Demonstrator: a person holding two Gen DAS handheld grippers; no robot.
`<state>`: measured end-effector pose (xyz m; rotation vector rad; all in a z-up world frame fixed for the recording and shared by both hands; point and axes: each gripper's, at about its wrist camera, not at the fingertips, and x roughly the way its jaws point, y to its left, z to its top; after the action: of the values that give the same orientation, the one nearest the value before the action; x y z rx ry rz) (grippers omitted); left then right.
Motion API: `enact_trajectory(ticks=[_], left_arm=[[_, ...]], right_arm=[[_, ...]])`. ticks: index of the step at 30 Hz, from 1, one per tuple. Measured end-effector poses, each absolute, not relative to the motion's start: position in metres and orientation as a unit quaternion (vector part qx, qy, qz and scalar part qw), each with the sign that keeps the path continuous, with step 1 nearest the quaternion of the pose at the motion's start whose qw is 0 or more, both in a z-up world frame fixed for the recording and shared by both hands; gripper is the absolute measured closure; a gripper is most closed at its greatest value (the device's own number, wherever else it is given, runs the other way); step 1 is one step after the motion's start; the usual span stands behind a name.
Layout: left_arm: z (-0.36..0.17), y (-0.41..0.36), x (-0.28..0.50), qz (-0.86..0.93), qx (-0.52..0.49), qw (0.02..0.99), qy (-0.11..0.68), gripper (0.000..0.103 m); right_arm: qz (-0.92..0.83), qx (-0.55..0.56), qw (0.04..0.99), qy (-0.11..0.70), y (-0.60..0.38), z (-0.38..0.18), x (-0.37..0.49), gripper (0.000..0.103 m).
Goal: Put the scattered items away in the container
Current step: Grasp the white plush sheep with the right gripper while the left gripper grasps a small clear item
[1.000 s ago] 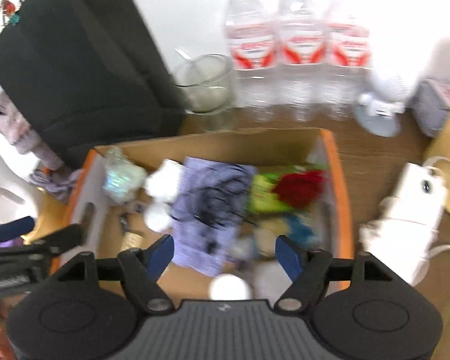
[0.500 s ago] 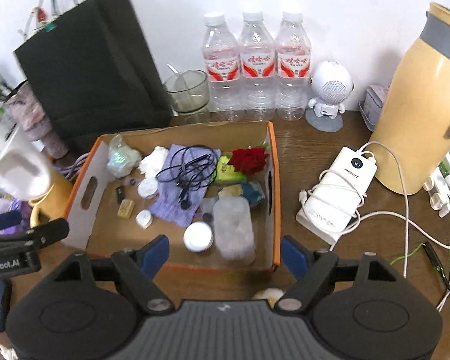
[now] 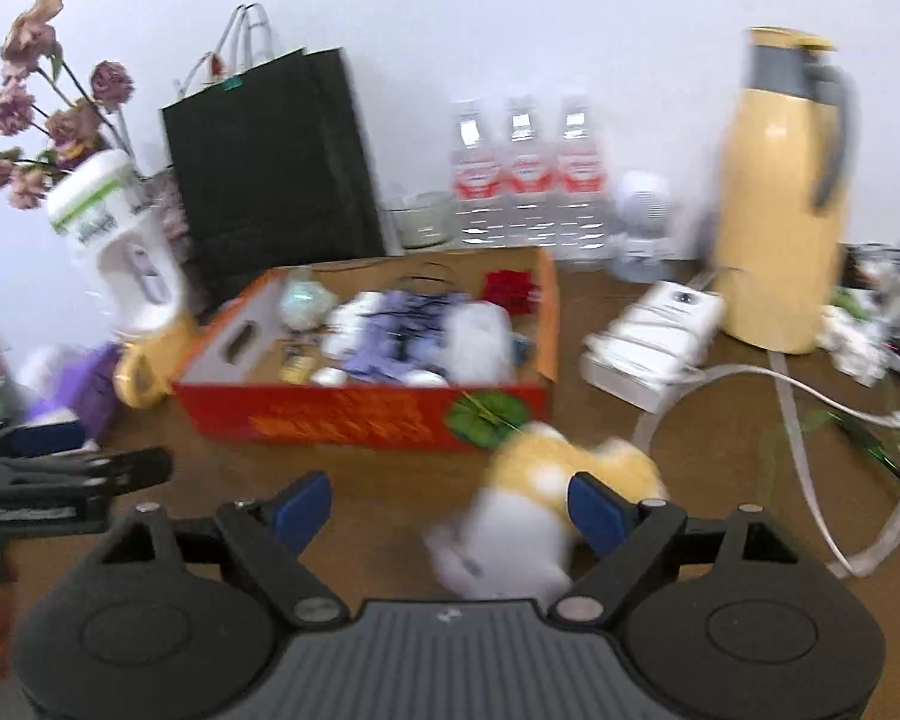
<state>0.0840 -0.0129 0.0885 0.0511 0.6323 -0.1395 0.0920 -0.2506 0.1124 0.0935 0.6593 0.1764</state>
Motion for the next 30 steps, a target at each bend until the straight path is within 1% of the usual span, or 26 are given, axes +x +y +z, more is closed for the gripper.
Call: enact_trajectory(ticks=[2, 5, 10, 11, 12, 13, 18, 20, 22, 23, 27, 29, 30], left_arm=[[0.070, -0.019, 0.074, -0.085, 0.038, 0.951, 0.294, 0.000], [0.049, -0.032, 0.074, -0.125, 0.056, 0.945, 0.298, 0.000], [0.031, -0.042, 0.081, -0.147, 0.045, 0.943, 0.294, 0.000], [0.028, -0.045, 0.079, -0.150, 0.042, 0.944, 0.292, 0.000], [0.027, -0.046, 0.081, -0.159, 0.041, 0.943, 0.289, 0.001], [0.025, -0.050, 0.081, -0.165, 0.042, 0.943, 0.286, 0.001], [0.021, -0.072, 0.095, -0.200, 0.063, 0.940, 0.270, 0.003], [0.018, -0.084, 0.105, -0.208, 0.073, 0.936, 0.276, 0.009], [0.015, -0.096, 0.115, -0.221, 0.079, 0.930, 0.282, 0.011], [0.013, -0.102, 0.121, -0.230, 0.080, 0.927, 0.285, 0.014], [0.007, -0.121, 0.142, -0.265, 0.081, 0.911, 0.305, 0.023], [0.003, -0.129, 0.153, -0.266, 0.081, 0.905, 0.322, 0.035], [0.002, -0.131, 0.157, -0.269, 0.080, 0.902, 0.328, 0.038]], right_arm=[[0.055, 0.061, 0.944, 0.320, -0.257, 0.092, 0.083, 0.017], [0.046, 0.088, 0.943, 0.319, -0.259, 0.069, 0.087, 0.017], [0.039, 0.094, 0.939, 0.328, -0.247, 0.045, 0.114, 0.018], [0.033, 0.089, 0.939, 0.330, -0.245, 0.040, 0.117, 0.020], [0.033, 0.080, 0.940, 0.330, -0.243, 0.035, 0.120, 0.037], [0.038, 0.075, 0.941, 0.329, -0.242, 0.031, 0.120, 0.044], [0.063, 0.087, 0.941, 0.322, -0.262, 0.030, 0.103, 0.044], [0.071, 0.080, 0.939, 0.326, -0.275, 0.032, 0.090, 0.044], [0.086, 0.069, 0.936, 0.334, -0.283, 0.033, 0.079, 0.044], [0.093, 0.061, 0.935, 0.337, -0.285, 0.033, 0.072, 0.043], [0.103, 0.040, 0.935, 0.338, -0.291, 0.034, 0.051, 0.037], [0.102, 0.050, 0.934, 0.338, -0.295, 0.035, 0.046, 0.033], [0.104, 0.057, 0.934, 0.337, -0.296, 0.036, 0.045, 0.033]])
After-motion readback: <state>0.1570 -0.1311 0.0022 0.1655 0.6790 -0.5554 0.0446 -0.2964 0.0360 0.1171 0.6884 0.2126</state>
